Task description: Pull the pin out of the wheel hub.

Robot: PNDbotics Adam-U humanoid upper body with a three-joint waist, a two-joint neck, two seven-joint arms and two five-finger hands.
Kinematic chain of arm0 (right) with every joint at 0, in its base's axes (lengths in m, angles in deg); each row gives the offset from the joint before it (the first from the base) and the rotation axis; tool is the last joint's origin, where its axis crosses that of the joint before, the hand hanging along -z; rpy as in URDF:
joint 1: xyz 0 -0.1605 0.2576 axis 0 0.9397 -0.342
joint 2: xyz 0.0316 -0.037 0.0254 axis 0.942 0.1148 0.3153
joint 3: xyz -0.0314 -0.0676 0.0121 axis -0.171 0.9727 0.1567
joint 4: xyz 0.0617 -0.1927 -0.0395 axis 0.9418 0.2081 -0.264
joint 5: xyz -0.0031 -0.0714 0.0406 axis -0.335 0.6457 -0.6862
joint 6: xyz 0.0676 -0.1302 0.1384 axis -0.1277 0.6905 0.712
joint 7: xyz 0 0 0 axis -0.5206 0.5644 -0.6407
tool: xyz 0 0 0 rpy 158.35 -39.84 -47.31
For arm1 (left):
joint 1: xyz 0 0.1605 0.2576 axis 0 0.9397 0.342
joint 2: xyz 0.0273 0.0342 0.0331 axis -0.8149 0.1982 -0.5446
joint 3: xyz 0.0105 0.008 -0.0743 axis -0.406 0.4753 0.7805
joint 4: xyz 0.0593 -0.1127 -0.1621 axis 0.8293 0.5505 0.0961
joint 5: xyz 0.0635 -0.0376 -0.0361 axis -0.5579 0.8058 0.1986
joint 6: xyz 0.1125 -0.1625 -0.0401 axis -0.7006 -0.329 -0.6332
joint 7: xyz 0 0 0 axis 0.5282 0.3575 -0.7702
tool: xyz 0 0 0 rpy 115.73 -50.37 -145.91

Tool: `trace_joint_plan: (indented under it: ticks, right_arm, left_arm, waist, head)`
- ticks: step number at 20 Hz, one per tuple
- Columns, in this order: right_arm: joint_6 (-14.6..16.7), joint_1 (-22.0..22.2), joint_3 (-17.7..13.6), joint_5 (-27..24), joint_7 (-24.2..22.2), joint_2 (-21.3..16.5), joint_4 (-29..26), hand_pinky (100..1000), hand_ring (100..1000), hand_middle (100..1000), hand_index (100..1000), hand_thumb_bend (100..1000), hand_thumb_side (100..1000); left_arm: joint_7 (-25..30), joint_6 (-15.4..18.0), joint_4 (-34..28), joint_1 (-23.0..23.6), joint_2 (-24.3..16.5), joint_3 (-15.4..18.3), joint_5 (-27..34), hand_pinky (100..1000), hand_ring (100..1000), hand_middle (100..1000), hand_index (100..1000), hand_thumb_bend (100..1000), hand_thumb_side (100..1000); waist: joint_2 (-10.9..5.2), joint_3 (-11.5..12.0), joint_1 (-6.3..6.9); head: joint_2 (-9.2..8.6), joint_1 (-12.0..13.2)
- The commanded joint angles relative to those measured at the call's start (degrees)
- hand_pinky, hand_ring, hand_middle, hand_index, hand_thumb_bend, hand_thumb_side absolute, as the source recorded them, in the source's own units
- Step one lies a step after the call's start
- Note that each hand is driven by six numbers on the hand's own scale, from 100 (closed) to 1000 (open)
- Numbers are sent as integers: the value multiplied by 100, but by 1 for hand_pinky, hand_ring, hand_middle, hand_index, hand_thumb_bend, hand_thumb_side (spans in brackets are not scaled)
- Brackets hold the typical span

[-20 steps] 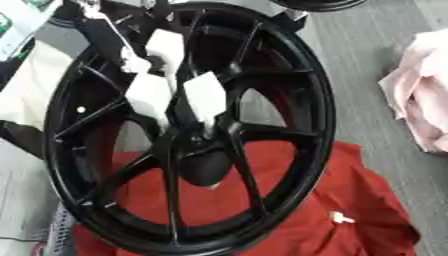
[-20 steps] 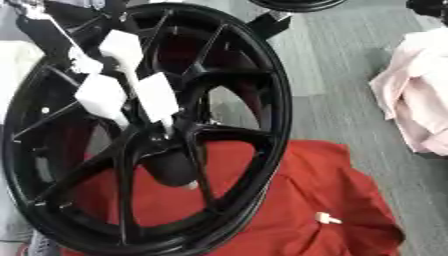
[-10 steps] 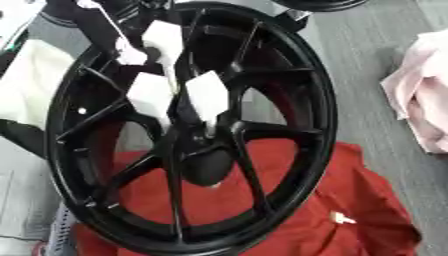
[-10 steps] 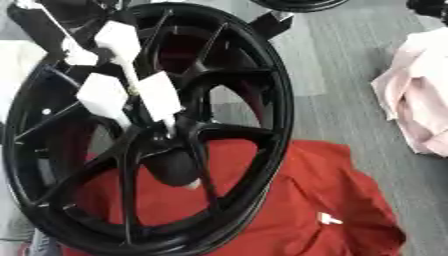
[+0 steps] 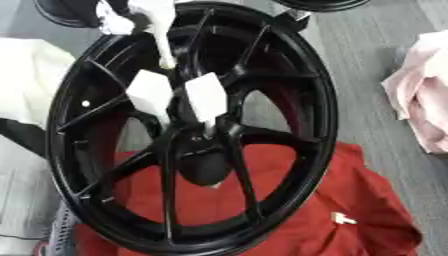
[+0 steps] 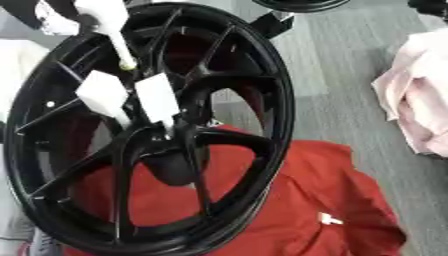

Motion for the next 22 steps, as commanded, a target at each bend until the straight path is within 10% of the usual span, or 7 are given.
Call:
trace_joint_plan:
  ticks: [1, 12, 22]
  right_arm:
    - [31, -14, -104, 25, 20, -161, -82, 762, 639, 562, 619, 100, 656]
    - [73, 195, -279, 111, 199, -283, -106, 762, 639, 562, 620, 100, 647]
    - [99, 116, -284, 105, 217, -241, -124, 762, 639, 562, 620, 100, 642]
  left_arm:
    - [-301, -134, -38, -100, -454, 527, 117, 680, 465, 284, 352, 100, 100]
    - [-2032, -440, 940, 1245, -1957, 2211, 688, 683, 447, 273, 367, 100, 157]
    - [-3022, -683, 1643, 2786, -2329, 2615, 320, 681, 459, 306, 406, 100, 154]
  waist:
    - [-157, 49, -30]
    - [-220, 343, 16]
    - [-230, 402, -9]
  head:
    - [38, -51]
    - [112, -236]
    - [0, -280]
